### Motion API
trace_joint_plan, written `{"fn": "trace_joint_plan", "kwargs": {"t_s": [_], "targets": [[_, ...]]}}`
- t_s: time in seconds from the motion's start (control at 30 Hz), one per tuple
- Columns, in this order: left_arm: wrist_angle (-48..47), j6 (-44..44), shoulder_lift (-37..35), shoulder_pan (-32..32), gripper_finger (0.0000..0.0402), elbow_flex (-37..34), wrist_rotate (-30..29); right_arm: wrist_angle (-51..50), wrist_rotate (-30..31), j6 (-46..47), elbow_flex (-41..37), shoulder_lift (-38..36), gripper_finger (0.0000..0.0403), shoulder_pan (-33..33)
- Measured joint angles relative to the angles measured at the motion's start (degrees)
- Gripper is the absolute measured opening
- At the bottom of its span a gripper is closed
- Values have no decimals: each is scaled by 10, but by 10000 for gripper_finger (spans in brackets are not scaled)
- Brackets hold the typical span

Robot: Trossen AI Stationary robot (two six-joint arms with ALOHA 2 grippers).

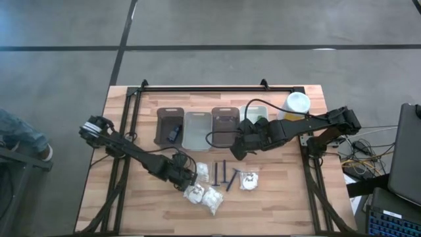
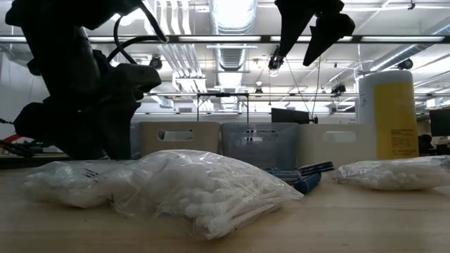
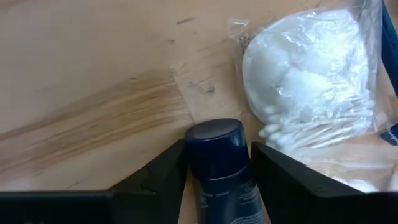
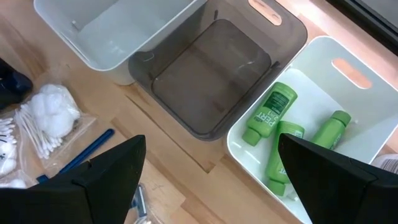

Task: Pick & Place Travel size toiletries
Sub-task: Put the blue shave cream into the left black bin

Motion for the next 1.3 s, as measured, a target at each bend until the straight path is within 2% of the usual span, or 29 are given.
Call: {"fn": "trace_joint_plan", "kwargs": {"t_s": [0.17,0.3,0.43,0.77,0.9,1.03,1.2,1.3], "targets": [[-19,12,-14,0,125,-1,6,0,0,0,0,0,364,0],[-40,13,-44,0,125,-5,8,0,0,0,0,0,364,0],[-60,13,-108,0,125,-2,-4,0,0,0,0,0,364,0],[-263,18,-286,23,125,58,-151,0,0,2,0,-1,364,0],[-336,53,-330,74,126,69,-171,1,0,5,0,-1,364,0],[-370,111,-349,156,125,55,-150,2,0,7,0,-1,364,0],[-340,212,-346,258,125,32,-86,3,0,12,0,-1,364,0],[-311,263,-341,304,125,30,-76,3,0,17,0,-1,364,0]]}}
